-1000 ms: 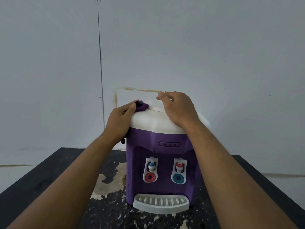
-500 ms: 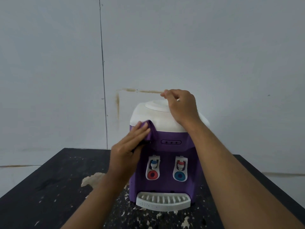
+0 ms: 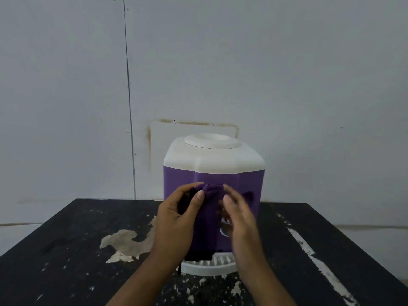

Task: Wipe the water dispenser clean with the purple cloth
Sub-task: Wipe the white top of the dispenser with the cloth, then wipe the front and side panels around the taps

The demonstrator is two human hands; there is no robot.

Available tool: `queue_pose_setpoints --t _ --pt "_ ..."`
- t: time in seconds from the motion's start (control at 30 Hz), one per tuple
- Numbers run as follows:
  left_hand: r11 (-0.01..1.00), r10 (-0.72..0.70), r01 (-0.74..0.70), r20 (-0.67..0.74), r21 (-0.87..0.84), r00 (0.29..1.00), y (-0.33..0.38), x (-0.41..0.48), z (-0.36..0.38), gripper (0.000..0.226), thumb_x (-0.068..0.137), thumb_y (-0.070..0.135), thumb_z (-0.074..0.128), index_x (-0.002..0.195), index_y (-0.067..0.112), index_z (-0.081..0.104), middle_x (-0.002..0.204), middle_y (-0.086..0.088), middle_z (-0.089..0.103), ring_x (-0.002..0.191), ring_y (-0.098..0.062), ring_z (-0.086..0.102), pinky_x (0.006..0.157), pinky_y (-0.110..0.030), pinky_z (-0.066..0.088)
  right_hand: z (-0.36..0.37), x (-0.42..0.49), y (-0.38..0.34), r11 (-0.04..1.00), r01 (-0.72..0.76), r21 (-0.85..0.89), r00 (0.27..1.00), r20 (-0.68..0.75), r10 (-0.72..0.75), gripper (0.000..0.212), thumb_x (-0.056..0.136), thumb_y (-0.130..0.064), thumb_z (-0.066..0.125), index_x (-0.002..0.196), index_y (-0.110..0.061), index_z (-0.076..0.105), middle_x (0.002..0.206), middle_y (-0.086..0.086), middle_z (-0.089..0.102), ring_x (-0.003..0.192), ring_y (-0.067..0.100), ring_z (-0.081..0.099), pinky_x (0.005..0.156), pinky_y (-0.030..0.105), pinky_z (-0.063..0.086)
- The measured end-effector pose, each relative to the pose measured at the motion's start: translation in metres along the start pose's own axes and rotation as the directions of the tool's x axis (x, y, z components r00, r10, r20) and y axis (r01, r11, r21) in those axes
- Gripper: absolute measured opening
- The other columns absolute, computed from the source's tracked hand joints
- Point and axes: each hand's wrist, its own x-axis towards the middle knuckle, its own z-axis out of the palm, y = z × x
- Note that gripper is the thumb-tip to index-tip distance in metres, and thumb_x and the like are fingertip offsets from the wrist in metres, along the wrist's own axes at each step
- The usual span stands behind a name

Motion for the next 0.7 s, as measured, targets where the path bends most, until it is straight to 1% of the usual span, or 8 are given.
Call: queue_pose_setpoints --t 0.1,0.17,0.23,0.37,0.43,0.5,0.57,0.7 --pt "0.999 0.032 -0.032 0.018 0.036 0.999 0.002 -0.005 0.014 0.021 0.1 0.035 0.064 0.118 0.038 0.076 0.108 0.01 0.08 0.103 -0.012 0.077 0.084 -0.026 0.063 0.008 -0.008 0.007 0.992 -0.106 0.072 0.993 0.057 0.102 0.027 0.096 -0.044 0.078 0.123 -0.046 0.078 0.124 -0.009 0.082 0.115 0.014 0.078 0.102 0.043 0.063" --pt "0.988 0.07 -0.071 0.012 0.14 0.997 -0.001 -0.003 0.012 0.022 0.102 0.038 0.062 0.119 0.036 0.075 0.108 0.012 0.078 0.103 -0.011 0.075 0.086 -0.032 0.064 0.006 -0.008 0.008 0.992 -0.102 0.077 0.994 -0.031 0.104 0.02 0.1 -0.032 0.079 0.116 -0.044 0.08 0.116 -0.009 0.084 0.106 0.013 0.081 0.092 0.04 0.067" --pt "0.953 0.136 -0.122 -0.032 0.276 0.99 -0.005 0.008 0.0 0.022 0.106 0.039 0.056 0.118 0.032 0.073 0.11 0.014 0.073 0.102 -0.009 0.07 0.085 -0.036 0.063 -0.003 -0.004 0.006 0.998 -0.063 0.027 0.987 -0.149 0.066 0.016 0.101 -0.031 0.078 0.11 -0.043 0.08 0.105 -0.01 0.085 0.092 0.012 0.083 0.075 0.034 0.069" --pt "0.778 0.334 -0.221 -0.089 0.588 0.938 -0.012 0.046 -0.041 0.024 0.107 0.032 0.053 0.127 0.027 0.066 0.122 0.013 0.059 0.112 -0.009 0.058 0.094 -0.033 0.054 -0.026 0.016 -0.006 0.971 0.128 -0.201 0.88 -0.429 -0.205 0.002 0.103 -0.032 0.073 0.101 -0.033 0.074 0.086 -0.005 0.079 0.071 0.009 0.076 0.054 0.02 0.058" --pt "0.71 0.361 -0.23 -0.063 0.665 0.931 -0.015 0.063 -0.058 0.033 0.107 0.037 0.052 0.135 0.024 0.063 0.13 0.014 0.057 0.122 -0.007 0.053 0.099 -0.028 0.046 -0.03 0.031 -0.012 0.897 0.223 -0.382 0.777 -0.486 -0.4 0.008 0.105 -0.029 0.072 0.11 -0.024 0.075 0.092 -0.004 0.074 0.075 0.006 0.07 0.061 0.022 0.06" --pt "0.67 0.353 -0.231 -0.029 0.706 0.935 -0.016 0.076 -0.066 0.038 0.109 0.041 0.049 0.141 0.023 0.061 0.137 0.01 0.06 0.128 -0.004 0.048 0.103 -0.026 0.042 -0.028 0.047 -0.019 0.768 0.294 -0.569 0.641 -0.478 -0.6 0.019 0.105 -0.02 0.073 0.122 -0.012 0.076 0.108 0.0 0.068 0.087 0.003 0.066 0.079 0.014 0.059" --pt "0.635 0.359 -0.269 0.031 0.724 0.933 -0.018 0.084 -0.069 0.039 0.11 0.041 0.048 0.14 0.021 0.063 0.139 0.005 0.064 0.129 -0.006 0.051 0.106 -0.027 0.042 -0.023 0.062 -0.024 0.656 0.342 -0.673 0.565 -0.41 -0.716 0.025 0.105 -0.014 0.073 0.128 -0.004 0.075 0.116 0.007 0.064 0.095 0.01 0.065 0.089 0.014 0.058" --pt "0.625 0.381 -0.305 0.06 0.719 0.922 -0.017 0.093 -0.068 0.036 0.109 0.041 0.049 0.129 0.021 0.071 0.129 0.005 0.072 0.12 -0.002 0.055 0.103 -0.03 0.047 -0.003 0.087 -0.029 0.5 0.306 -0.81 0.64 -0.214 -0.738 0.028 0.107 -0.012 0.069 0.133 -0.006 0.075 0.126 0.01 0.066 0.111 0.025 0.062 0.09 0.035 0.06"
